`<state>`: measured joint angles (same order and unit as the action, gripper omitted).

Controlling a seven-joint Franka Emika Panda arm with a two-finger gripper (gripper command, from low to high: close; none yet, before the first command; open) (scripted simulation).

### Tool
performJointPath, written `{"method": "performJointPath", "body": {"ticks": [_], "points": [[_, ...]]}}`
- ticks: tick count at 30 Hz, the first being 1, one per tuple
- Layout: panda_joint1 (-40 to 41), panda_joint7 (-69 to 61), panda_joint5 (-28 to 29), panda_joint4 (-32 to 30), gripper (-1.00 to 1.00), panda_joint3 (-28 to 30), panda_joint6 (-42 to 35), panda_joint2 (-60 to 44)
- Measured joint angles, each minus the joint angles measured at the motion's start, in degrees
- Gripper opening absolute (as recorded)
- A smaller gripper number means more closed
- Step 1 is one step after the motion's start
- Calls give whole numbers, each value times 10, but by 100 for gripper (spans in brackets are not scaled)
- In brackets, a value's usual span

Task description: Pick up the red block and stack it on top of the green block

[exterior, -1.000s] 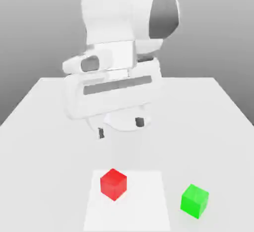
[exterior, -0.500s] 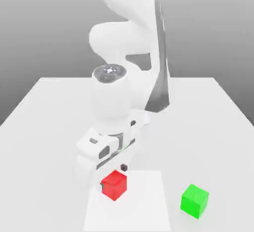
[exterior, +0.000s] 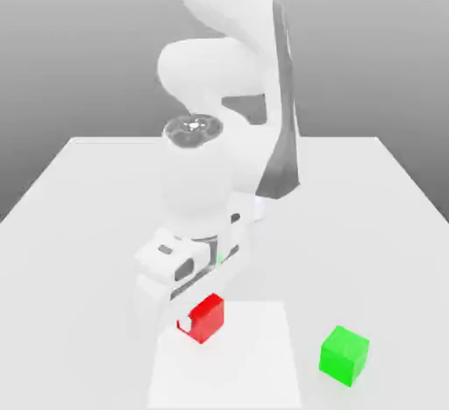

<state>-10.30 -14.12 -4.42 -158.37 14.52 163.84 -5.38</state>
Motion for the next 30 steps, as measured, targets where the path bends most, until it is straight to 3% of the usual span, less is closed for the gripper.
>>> {"method": "performJointPath", "body": {"ticks": [6, 21, 26, 27, 30], "points": [[-9, 74, 44, 6, -100, -10, -53, 46], [-162, 343, 39, 114, -100, -88, -135, 19], [-167, 357, 21, 128, -100, -98, -74, -57], [-165, 355, 18, 130, 100, -101, -56, -76], [-165, 355, 18, 130, 100, -101, -56, -76]]}}
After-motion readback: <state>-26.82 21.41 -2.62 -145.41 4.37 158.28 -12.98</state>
